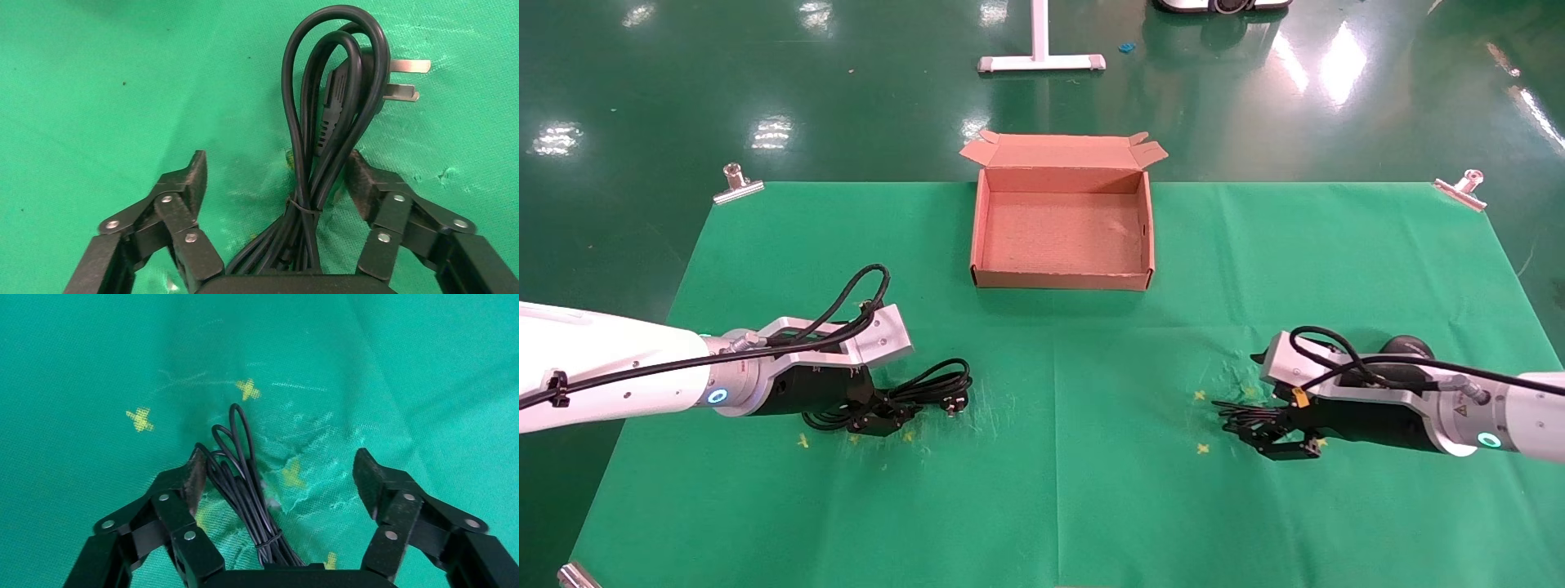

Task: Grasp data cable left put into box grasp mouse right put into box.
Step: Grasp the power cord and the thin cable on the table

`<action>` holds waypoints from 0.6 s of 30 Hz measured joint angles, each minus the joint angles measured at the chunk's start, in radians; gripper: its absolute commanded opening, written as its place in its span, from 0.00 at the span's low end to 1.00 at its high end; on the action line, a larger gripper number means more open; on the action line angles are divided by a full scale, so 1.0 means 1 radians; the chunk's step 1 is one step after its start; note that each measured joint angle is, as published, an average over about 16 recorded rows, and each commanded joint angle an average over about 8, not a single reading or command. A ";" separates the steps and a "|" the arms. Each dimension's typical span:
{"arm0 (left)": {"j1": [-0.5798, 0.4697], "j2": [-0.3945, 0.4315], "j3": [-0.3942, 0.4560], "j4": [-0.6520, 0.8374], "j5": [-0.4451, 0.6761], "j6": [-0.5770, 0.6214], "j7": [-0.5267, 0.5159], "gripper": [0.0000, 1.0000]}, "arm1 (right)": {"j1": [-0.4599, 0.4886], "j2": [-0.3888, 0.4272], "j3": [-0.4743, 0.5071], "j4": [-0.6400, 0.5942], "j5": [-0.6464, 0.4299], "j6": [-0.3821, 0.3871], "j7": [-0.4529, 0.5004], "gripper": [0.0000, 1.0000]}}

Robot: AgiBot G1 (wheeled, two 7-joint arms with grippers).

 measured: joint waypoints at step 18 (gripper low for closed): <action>0.000 0.000 0.000 -0.001 -0.005 0.000 0.000 0.00 | -0.002 0.002 0.002 0.004 0.005 -0.001 0.001 0.00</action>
